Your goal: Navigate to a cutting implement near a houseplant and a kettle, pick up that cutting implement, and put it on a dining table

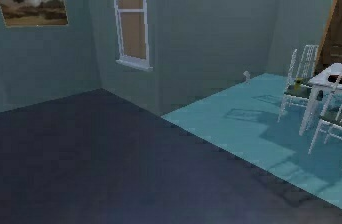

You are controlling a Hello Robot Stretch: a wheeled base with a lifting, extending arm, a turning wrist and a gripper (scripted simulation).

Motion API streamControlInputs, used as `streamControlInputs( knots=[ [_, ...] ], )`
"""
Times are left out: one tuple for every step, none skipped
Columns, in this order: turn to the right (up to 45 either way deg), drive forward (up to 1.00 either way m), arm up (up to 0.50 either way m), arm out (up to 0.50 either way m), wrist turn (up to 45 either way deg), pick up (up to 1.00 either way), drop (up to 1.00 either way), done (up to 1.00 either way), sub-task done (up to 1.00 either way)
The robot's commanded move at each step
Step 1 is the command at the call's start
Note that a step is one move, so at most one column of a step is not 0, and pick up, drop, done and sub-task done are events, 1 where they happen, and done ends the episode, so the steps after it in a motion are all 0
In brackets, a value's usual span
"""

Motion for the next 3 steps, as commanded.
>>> streamControlInputs(
  knots=[
    [-42.0,0.0,0.0,0.0,0.0,0.0,0.0,0.0,0.0],
    [0.0,0.05,0.0,0.0,0.0,0.0,0.0,0.0,0.0],
    [45.0,0.0,0.0,0.0,0.0,0.0,0.0,0.0,0.0]
  ],
)
